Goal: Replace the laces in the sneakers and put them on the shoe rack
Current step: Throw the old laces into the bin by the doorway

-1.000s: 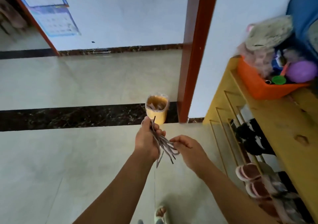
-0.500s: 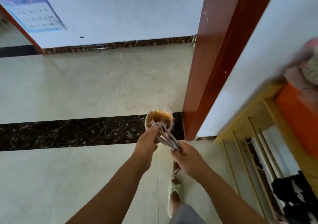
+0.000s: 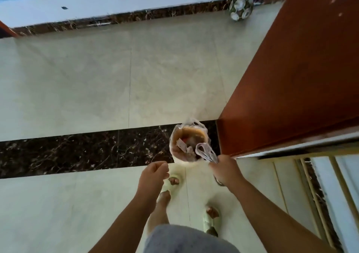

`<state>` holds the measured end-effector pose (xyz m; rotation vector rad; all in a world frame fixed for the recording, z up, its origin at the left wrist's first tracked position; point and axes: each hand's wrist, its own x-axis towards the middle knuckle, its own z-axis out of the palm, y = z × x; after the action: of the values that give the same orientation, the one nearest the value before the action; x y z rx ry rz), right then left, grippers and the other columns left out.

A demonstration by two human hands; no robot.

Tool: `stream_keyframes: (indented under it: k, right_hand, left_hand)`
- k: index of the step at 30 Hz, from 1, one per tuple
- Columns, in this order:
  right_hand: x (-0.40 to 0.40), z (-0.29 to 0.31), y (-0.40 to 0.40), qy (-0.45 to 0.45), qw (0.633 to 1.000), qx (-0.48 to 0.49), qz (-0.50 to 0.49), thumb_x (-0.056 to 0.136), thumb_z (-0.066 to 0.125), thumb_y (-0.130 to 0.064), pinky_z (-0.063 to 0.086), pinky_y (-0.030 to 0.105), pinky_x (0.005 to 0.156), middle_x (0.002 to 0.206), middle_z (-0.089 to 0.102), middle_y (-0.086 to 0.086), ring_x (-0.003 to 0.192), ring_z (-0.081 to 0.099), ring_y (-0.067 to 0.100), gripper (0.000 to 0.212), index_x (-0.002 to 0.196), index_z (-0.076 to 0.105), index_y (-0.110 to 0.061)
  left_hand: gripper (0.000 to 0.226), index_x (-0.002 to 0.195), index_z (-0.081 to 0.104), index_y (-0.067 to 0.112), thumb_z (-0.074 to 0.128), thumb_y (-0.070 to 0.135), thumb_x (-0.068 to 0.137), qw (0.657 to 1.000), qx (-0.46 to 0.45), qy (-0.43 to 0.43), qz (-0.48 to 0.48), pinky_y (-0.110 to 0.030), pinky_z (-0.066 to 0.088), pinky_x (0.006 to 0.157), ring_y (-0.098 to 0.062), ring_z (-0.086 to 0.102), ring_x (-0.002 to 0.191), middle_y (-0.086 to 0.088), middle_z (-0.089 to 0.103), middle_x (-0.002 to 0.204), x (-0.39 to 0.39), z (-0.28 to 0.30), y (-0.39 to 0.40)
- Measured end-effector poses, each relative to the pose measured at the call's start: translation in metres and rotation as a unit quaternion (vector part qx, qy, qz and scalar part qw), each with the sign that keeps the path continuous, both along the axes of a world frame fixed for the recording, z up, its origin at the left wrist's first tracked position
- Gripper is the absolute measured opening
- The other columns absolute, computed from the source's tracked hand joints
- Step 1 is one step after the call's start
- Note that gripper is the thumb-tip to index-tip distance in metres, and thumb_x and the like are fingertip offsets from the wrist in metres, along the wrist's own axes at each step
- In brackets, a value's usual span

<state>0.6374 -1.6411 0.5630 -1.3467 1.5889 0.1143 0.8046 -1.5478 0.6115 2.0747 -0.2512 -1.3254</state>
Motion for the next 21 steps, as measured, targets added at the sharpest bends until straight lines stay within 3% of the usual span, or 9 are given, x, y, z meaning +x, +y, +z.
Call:
stream_keyframes:
  k: [3,9,12,14,16,18,20,21]
  right_hand:
    - [0.027,-0.041,-0.017,0.023,0.998,0.041,-0.049,0.085,0.053,-0.017,0.031,0.024,0.046,0.061,0.049,0.001,0.056,0.046,0.015,0.009,0.079,0.057,-0.012]
    - [0.071,-0.116,-0.048,0.047,0.986,0.099,-0.128,0.087,0.054,-0.018,0.031,0.023,0.046,0.066,0.049,0.003,0.063,0.048,0.019,0.013,0.091,0.058,-0.006]
    - [0.089,-0.147,-0.063,0.029,0.977,0.12,-0.174,0.085,0.054,-0.018,0.037,0.022,0.047,0.083,0.06,0.011,0.069,0.055,0.023,0.017,0.095,0.058,-0.005]
    - [0.096,-0.157,-0.07,0.022,0.975,0.116,-0.188,0.086,0.056,-0.025,0.039,0.024,0.055,0.096,0.061,0.01,0.079,0.054,0.023,0.024,0.102,0.057,-0.007]
    - [0.099,-0.16,-0.074,0.024,0.978,0.1,-0.182,0.088,0.055,-0.033,0.033,0.026,0.056,0.085,0.051,0.002,0.082,0.046,0.02,0.017,0.085,0.052,-0.016]
    - [0.099,-0.153,-0.075,0.013,0.979,0.087,-0.182,0.087,0.055,-0.033,0.027,0.023,0.051,0.072,0.038,-0.005,0.076,0.041,0.017,0.027,0.068,0.038,-0.024]
    - [0.097,-0.136,-0.074,0.002,0.977,0.073,-0.201,0.086,0.058,-0.029,0.033,0.023,0.055,0.081,0.051,-0.001,0.079,0.049,0.017,0.011,0.08,0.051,-0.021]
    - [0.096,-0.123,-0.073,-0.008,0.974,0.068,-0.215,0.086,0.058,-0.027,0.037,0.024,0.06,0.091,0.058,0.004,0.086,0.054,0.02,0.013,0.093,0.058,-0.015]
  left_hand:
    - [0.01,0.089,0.061,0.02,0.052,0.02,0.093,0.998,0.039,0.026,-0.03,-0.031,0.048,0.077,-0.019,0.061,0.09,-0.004,0.066,0.091,0.027,-0.029,-0.022]
    - [0.011,0.091,0.063,0.019,0.052,0.022,0.094,0.994,0.071,0.034,-0.082,-0.027,0.045,0.07,-0.018,0.062,0.089,-0.003,0.067,0.093,0.076,-0.082,-0.064]
    - [0.012,0.092,0.063,0.019,0.052,0.022,0.094,0.991,0.078,0.042,-0.098,-0.027,0.045,0.07,-0.018,0.062,0.09,-0.002,0.067,0.093,0.089,-0.1,-0.078]
    - [0.012,0.092,0.064,0.019,0.053,0.022,0.093,0.99,0.082,0.046,-0.108,-0.026,0.045,0.07,-0.018,0.062,0.089,-0.003,0.068,0.092,0.094,-0.107,-0.085]
    - [0.012,0.091,0.064,0.018,0.053,0.021,0.093,0.989,0.081,0.048,-0.115,-0.025,0.044,0.067,-0.018,0.062,0.088,-0.004,0.068,0.091,0.098,-0.108,-0.093]
    - [0.012,0.09,0.065,0.016,0.053,0.019,0.093,0.988,0.077,0.053,-0.12,-0.025,0.043,0.066,-0.019,0.062,0.087,-0.005,0.068,0.089,0.102,-0.104,-0.099]
    - [0.013,0.091,0.065,0.016,0.053,0.018,0.093,0.986,0.067,0.054,-0.141,-0.026,0.043,0.066,-0.018,0.062,0.086,-0.005,0.068,0.09,0.103,-0.095,-0.104]
    - [0.013,0.091,0.065,0.016,0.053,0.018,0.093,0.985,0.061,0.055,-0.154,-0.025,0.042,0.066,-0.018,0.062,0.085,-0.005,0.068,0.091,0.103,-0.09,-0.108]
